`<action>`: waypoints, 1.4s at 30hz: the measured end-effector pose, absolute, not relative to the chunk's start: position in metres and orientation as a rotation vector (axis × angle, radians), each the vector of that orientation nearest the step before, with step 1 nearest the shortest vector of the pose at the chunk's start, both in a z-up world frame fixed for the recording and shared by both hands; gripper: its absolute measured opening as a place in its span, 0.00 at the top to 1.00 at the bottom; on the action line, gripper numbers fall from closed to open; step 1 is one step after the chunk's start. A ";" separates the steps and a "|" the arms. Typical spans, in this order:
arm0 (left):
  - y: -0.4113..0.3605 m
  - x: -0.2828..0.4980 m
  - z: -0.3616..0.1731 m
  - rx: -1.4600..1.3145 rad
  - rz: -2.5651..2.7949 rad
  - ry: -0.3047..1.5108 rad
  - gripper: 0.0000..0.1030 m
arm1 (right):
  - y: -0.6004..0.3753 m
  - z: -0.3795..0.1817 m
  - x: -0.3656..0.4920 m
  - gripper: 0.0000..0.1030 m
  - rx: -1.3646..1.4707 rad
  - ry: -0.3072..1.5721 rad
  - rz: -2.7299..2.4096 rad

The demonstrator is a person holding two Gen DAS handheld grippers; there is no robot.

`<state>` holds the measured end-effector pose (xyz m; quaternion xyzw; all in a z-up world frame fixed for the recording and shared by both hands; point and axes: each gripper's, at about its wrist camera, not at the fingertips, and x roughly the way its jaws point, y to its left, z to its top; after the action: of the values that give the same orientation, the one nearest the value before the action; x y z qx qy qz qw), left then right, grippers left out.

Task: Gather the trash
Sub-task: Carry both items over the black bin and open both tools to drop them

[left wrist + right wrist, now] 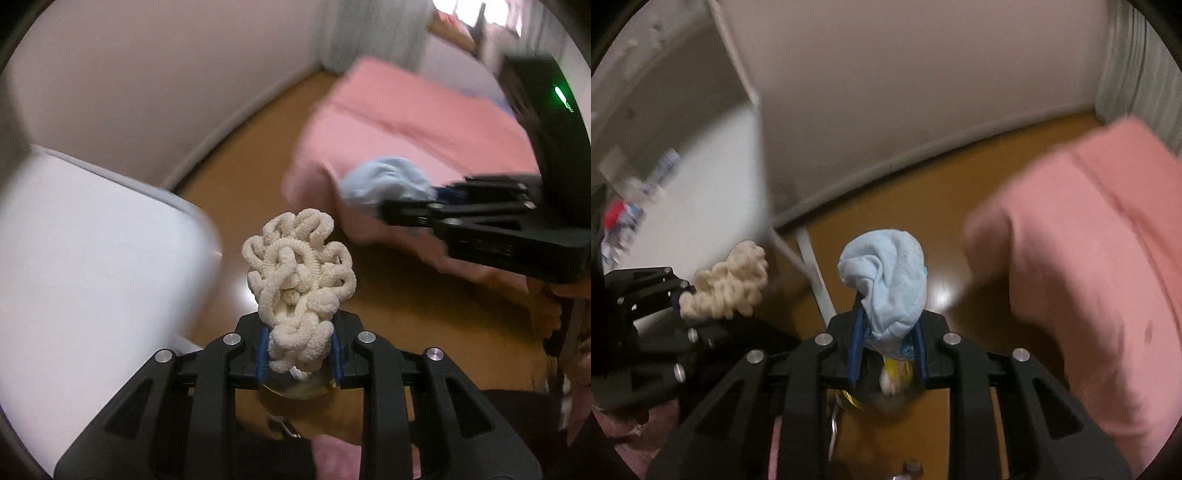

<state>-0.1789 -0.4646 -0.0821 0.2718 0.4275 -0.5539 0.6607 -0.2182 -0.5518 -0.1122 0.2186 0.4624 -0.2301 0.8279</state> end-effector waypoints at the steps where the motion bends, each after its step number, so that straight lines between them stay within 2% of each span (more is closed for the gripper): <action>1: -0.471 -0.188 -0.098 0.648 -1.260 0.991 0.76 | -0.555 -0.135 -0.222 0.78 0.488 1.034 -0.486; 4: -0.485 -0.206 -0.160 0.757 -1.241 1.098 0.76 | -0.559 -0.196 -0.225 0.78 0.584 1.141 -0.441; 7: -0.486 -0.209 -0.197 0.807 -1.206 1.168 0.76 | -0.563 -0.257 -0.221 0.78 0.672 1.247 -0.400; 9: -0.489 -0.207 -0.216 0.825 -1.186 1.215 0.76 | -0.567 -0.277 -0.218 0.78 0.699 1.282 -0.377; 15: -0.494 -0.208 -0.238 0.845 -1.159 1.269 0.76 | -0.569 -0.293 -0.201 0.78 0.703 1.330 -0.361; 20: -0.492 -0.210 -0.236 0.842 -1.182 1.266 0.74 | -0.571 -0.292 -0.205 0.76 0.727 1.308 -0.371; 21: -0.489 -0.207 -0.237 0.839 -1.186 1.255 0.68 | -0.573 -0.291 -0.209 0.67 0.741 1.294 -0.373; 22: -0.489 -0.207 -0.235 0.836 -1.181 1.232 0.56 | -0.576 -0.290 -0.210 0.44 0.763 1.283 -0.381; 23: -0.489 -0.206 -0.235 0.833 -1.175 1.217 0.47 | -0.579 -0.289 -0.211 0.31 0.785 1.278 -0.390; 24: -0.488 -0.205 -0.232 0.823 -1.167 1.196 0.26 | -0.581 -0.287 -0.213 0.21 0.807 1.258 -0.384; 25: -0.487 -0.205 -0.229 0.811 -1.159 1.170 0.12 | -0.582 -0.286 -0.212 0.21 0.819 1.246 -0.379; 31: -0.487 -0.205 -0.216 0.779 -1.178 1.162 0.11 | -0.591 -0.276 -0.219 0.21 0.870 1.197 -0.436; 34: -0.484 -0.214 -0.191 0.739 -1.240 1.142 0.11 | -0.598 -0.255 -0.226 0.21 0.826 1.148 -0.517; 38: -0.479 -0.228 -0.129 0.655 -1.409 1.086 0.11 | -0.613 -0.190 -0.246 0.21 0.685 1.002 -0.672; 40: -0.466 -0.227 -0.086 0.603 -1.464 0.982 0.11 | -0.614 -0.151 -0.255 0.20 0.610 0.919 -0.745; 42: -0.438 -0.213 -0.033 0.533 -1.448 0.824 0.11 | -0.610 -0.112 -0.260 0.12 0.567 0.821 -0.776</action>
<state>-0.2125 -0.4380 -0.0334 0.2338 0.3613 -0.6351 0.6415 -0.2600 -0.6096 -0.1124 0.2651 0.3838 -0.3625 0.8068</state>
